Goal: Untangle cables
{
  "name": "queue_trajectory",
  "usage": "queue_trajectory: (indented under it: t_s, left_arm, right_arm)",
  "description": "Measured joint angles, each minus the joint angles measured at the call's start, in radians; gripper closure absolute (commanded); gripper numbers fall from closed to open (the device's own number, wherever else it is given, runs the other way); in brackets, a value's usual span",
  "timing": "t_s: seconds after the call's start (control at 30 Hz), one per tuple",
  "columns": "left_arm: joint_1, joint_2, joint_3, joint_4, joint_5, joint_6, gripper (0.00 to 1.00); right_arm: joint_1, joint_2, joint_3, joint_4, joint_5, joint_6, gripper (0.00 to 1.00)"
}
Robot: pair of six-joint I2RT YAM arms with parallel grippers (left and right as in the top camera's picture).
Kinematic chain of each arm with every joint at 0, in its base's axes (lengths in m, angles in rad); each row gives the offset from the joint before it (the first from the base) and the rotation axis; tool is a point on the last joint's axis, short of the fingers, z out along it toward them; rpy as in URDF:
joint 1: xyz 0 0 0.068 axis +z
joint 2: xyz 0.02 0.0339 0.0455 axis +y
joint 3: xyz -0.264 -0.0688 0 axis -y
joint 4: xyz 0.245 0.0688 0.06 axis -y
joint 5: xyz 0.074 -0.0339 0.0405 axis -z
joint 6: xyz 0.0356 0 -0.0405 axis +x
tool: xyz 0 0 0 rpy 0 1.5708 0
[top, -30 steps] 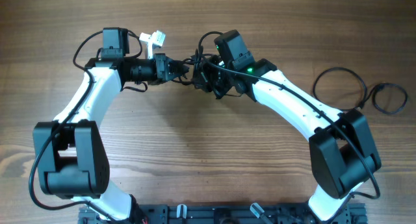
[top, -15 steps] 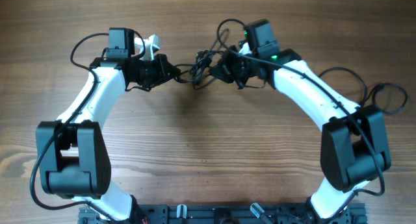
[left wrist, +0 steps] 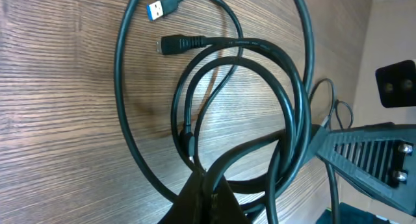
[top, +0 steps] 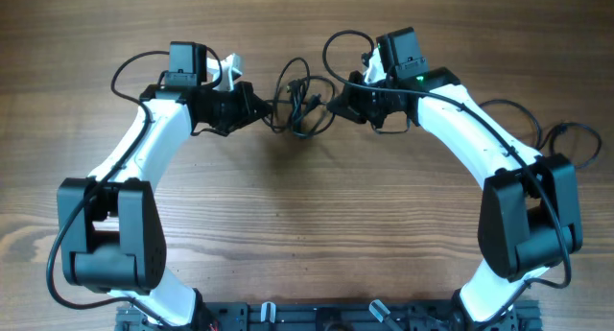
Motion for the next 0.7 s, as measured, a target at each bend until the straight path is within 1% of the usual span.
queue_trajectory:
  t_s: [0.13,0.2,0.27,0.3,0.37,0.43,0.5,0.57,0.67,0.7]
  left_arm:
    - [0.0,0.0,0.0,-0.003,-0.003,0.084,0.96]
    - [-0.001,0.0,0.0,-0.007,-0.023,0.124,0.91]
    - [-0.01,0.0,0.001,-0.007,-0.083,0.122,0.86]
    - [-0.008,0.0,0.002,-0.01,-0.141,0.108,0.85]
    - [0.03,0.0,0.002,-0.018,-0.323,0.059,0.81]
    - [0.06,0.0,0.002,-0.018,-0.412,0.026,0.79]
    - [0.065,0.0,0.002,-0.019,-0.457,0.006,0.7]
    - [0.061,0.0,0.002,-0.019,-0.478,-0.014,0.58]
    - [0.058,0.0,0.002,-0.021,-0.472,-0.036,0.48]
    - [0.058,0.0,0.002,-0.021,-0.459,-0.037,0.48]
  right_arm:
    - [-0.014,0.0,0.0,0.011,-0.031,-0.013,0.96]
    - [-0.044,0.0,0.0,0.028,-0.09,0.008,0.96]
    - [-0.082,0.0,0.0,0.024,-0.105,0.023,0.96]
    - [-0.106,0.0,0.0,0.01,-0.093,0.023,0.96]
    - [-0.226,0.0,0.0,-0.026,-0.001,0.026,0.96]
    - [-0.299,0.0,0.0,-0.05,0.051,0.003,0.96]
    - [-0.311,0.0,0.0,-0.075,0.068,-0.043,0.96]
    - [-0.281,0.0,0.0,-0.088,0.063,-0.1,0.96]
    - [-0.221,0.0,0.0,-0.114,0.053,-0.195,0.96]
    - [-0.203,0.0,0.0,-0.116,0.052,-0.217,0.96]
